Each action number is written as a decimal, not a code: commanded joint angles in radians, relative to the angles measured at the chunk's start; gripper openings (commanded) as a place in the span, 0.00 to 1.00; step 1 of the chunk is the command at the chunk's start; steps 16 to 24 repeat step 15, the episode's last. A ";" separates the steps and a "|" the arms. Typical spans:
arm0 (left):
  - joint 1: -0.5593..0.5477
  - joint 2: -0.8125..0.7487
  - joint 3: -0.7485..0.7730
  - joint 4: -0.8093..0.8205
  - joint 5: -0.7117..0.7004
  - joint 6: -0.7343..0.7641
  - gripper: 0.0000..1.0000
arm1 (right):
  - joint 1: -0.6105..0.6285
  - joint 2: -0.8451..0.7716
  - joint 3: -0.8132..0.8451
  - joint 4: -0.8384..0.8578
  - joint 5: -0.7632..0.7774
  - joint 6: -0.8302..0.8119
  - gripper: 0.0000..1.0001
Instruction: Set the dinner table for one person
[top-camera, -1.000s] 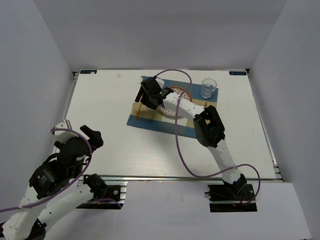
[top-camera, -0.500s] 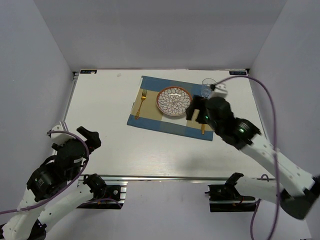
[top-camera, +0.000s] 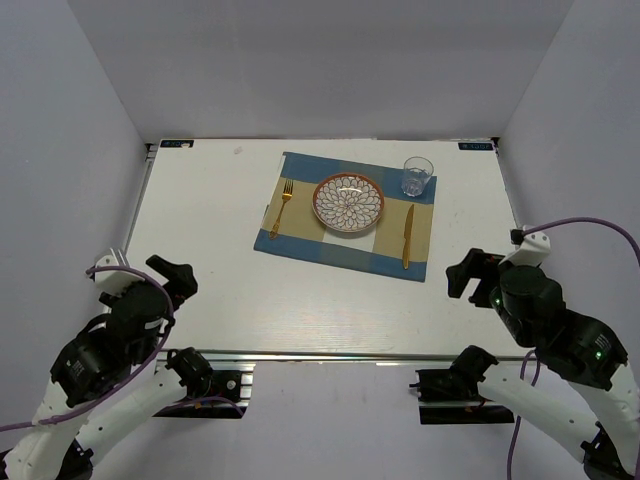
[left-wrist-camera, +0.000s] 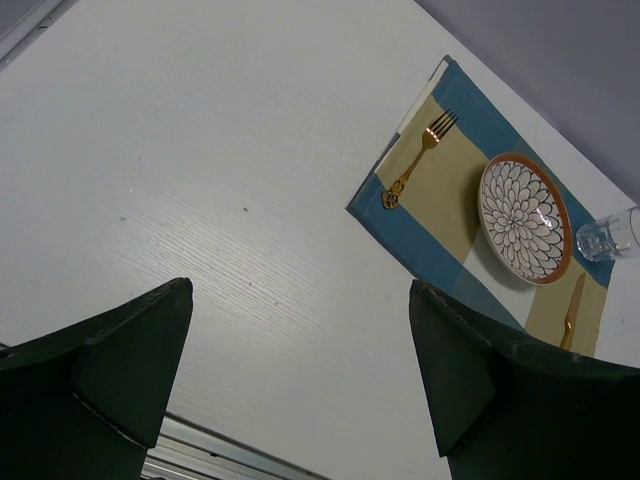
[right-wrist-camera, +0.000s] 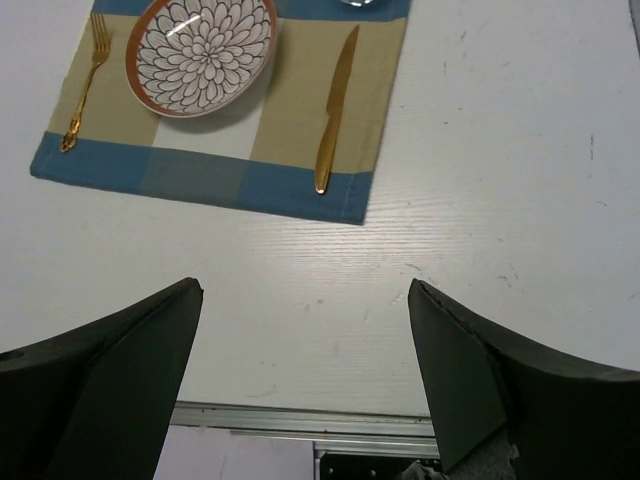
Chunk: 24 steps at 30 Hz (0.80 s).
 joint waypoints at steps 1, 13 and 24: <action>0.005 -0.002 0.027 -0.019 -0.027 -0.018 0.98 | -0.001 -0.038 0.038 -0.076 0.044 0.019 0.89; 0.005 0.000 0.024 -0.008 -0.021 -0.009 0.98 | -0.003 -0.046 0.054 -0.118 0.066 0.056 0.89; 0.005 0.000 0.024 -0.008 -0.019 -0.009 0.98 | -0.001 -0.044 0.054 -0.120 0.073 0.063 0.89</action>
